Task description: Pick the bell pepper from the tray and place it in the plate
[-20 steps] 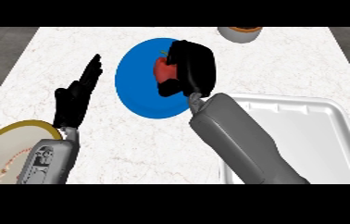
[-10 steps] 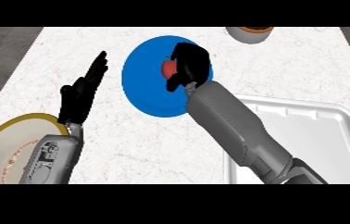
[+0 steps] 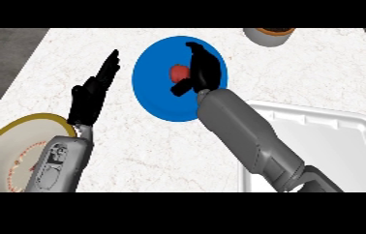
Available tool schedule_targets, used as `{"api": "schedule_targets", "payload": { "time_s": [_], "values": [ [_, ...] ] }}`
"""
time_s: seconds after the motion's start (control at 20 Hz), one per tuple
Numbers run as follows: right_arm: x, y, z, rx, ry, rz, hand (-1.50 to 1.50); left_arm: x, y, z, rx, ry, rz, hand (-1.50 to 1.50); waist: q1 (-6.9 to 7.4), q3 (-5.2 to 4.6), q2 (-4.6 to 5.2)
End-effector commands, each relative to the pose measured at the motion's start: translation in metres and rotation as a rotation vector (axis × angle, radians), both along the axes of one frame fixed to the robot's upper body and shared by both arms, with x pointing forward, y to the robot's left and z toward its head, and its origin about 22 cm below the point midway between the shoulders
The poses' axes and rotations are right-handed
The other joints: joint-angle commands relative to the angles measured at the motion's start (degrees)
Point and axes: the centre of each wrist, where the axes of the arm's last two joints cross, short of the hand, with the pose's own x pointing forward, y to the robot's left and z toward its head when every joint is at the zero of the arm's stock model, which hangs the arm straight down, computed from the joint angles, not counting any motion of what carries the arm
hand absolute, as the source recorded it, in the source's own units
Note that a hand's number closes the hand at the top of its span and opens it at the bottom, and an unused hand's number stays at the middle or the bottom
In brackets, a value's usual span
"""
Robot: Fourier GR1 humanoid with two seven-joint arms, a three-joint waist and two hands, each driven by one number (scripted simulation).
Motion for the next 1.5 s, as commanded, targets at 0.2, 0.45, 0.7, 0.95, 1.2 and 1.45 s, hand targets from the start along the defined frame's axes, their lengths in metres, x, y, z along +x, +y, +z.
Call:
{"api": "schedule_targets", "payload": {
  "time_s": [0.2, 0.45, 0.7, 0.95, 1.2, 1.45],
  "values": [
    [0.001, -0.003, 0.012, 0.314, -0.223, -0.107, -1.50, -0.002, 0.010, -0.008, 0.002, 0.018, 0.046, 0.00, -2.15, 0.03, -0.57],
    [-0.004, -0.016, 0.004, 0.430, -0.276, -0.204, -1.50, -0.013, 0.033, -0.026, 0.001, 0.025, 0.106, 0.00, -5.24, -0.04, -1.40],
    [-0.014, -0.056, 0.002, 0.487, -0.301, -0.243, -1.50, -0.025, 0.036, -0.028, -0.001, 0.038, 0.132, 0.00, -6.86, -0.04, -2.08],
    [-0.044, -0.113, -0.003, 0.465, -0.280, -0.198, -1.50, -0.021, 0.055, -0.006, -0.009, 0.037, 0.118, 0.00, -7.15, -0.06, -2.09],
    [-0.076, -0.139, -0.018, 0.452, -0.262, -0.209, -1.50, -0.021, 0.039, -0.018, 0.002, 0.052, 0.123, 0.00, -6.71, -0.06, -1.82],
    [-0.094, -0.184, -0.029, 0.468, -0.281, -0.197, -1.50, -0.022, 0.036, -0.015, -0.011, 0.019, 0.131, 0.00, -6.59, -0.04, -1.75]
  ]
}}
